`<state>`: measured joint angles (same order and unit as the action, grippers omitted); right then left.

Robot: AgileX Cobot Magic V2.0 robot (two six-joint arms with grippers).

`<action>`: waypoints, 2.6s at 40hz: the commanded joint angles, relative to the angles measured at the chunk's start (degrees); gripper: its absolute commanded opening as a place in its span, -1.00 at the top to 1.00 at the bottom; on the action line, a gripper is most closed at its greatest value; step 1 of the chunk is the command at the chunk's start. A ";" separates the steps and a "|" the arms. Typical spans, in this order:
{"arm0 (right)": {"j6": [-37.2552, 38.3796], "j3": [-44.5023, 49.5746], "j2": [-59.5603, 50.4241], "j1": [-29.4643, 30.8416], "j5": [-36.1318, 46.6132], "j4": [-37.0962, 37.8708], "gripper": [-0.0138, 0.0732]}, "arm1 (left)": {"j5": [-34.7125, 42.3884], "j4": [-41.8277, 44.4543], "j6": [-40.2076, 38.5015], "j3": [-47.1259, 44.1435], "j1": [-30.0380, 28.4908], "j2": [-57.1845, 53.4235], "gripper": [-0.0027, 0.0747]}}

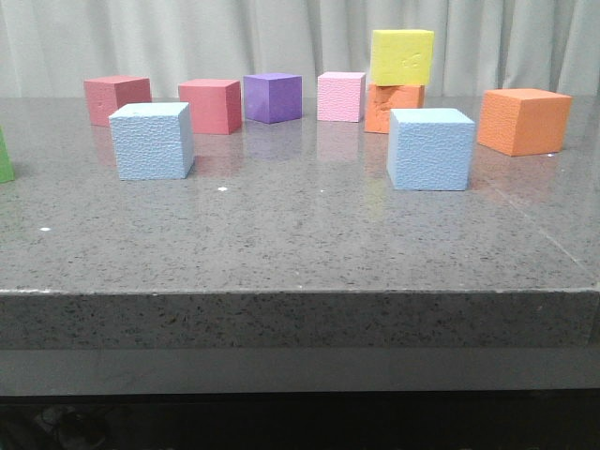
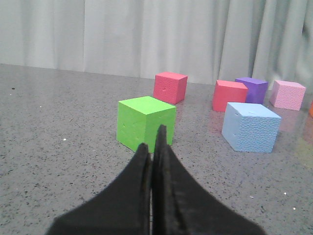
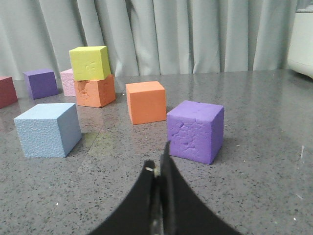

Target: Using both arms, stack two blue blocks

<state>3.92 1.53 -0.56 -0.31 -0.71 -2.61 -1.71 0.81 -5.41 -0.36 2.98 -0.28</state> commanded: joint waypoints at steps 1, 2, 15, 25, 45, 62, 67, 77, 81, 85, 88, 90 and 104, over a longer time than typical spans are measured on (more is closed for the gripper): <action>-0.15 -0.02 -1.10 0.43 4.77 0.14 0.84 | 4.94 0.02 -0.38 -2.08 0.05 -1.35 0.98; -0.15 -0.02 -1.10 0.43 4.77 0.14 0.84 | 4.94 0.02 -0.38 -2.08 0.05 -1.35 0.98; -0.15 -0.02 -1.10 0.43 4.77 0.14 0.84 | 4.94 0.02 -0.38 -2.08 0.05 -1.35 0.98; -0.21 -0.02 -1.10 0.43 5.21 0.14 0.84 | 5.51 0.02 -0.38 -2.08 0.05 -1.35 0.98; -0.21 -23.82 4.69 0.43 -14.21 0.09 0.84 | -13.55 -1.76 -0.52 26.10 0.16 6.12 0.98; -0.27 -42.37 27.00 0.37 -32.60 0.09 0.84 | -28.85 -1.76 -0.31 41.41 0.16 27.17 0.98; -0.27 -42.02 30.22 0.37 -32.53 0.09 0.84 | -29.16 -1.98 -0.31 41.41 0.16 29.33 0.98; -0.27 -42.02 35.64 0.31 -33.56 0.09 0.80 | -30.65 -1.86 -0.31 41.41 0.16 33.12 0.85; -1.42 -42.02 36.90 0.31 -33.56 0.09 0.49 | -30.41 -1.86 -0.17 41.41 0.16 33.18 0.34; -2.42 -42.02 37.76 0.21 -33.38 -0.34 -0.09 | -30.41 -1.86 -0.17 41.41 0.16 33.18 -0.34; -2.58 -42.14 38.53 -0.17 -33.15 -1.53 -0.53 | -30.41 -2.06 0.04 41.41 0.16 33.18 -0.57; -3.45 -42.34 39.44 -1.17 -33.21 -2.11 -0.69 | -30.41 -2.70 0.31 41.41 0.96 33.18 -0.59; -6.04 -52.21 51.43 -17.70 -38.27 -4.22 -0.78 | -30.17 -4.31 5.41 41.41 12.85 33.18 -0.59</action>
<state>-2.25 -46.29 48.01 -14.62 -41.25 -6.29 -36.03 -3.17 0.00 39.00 13.77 32.42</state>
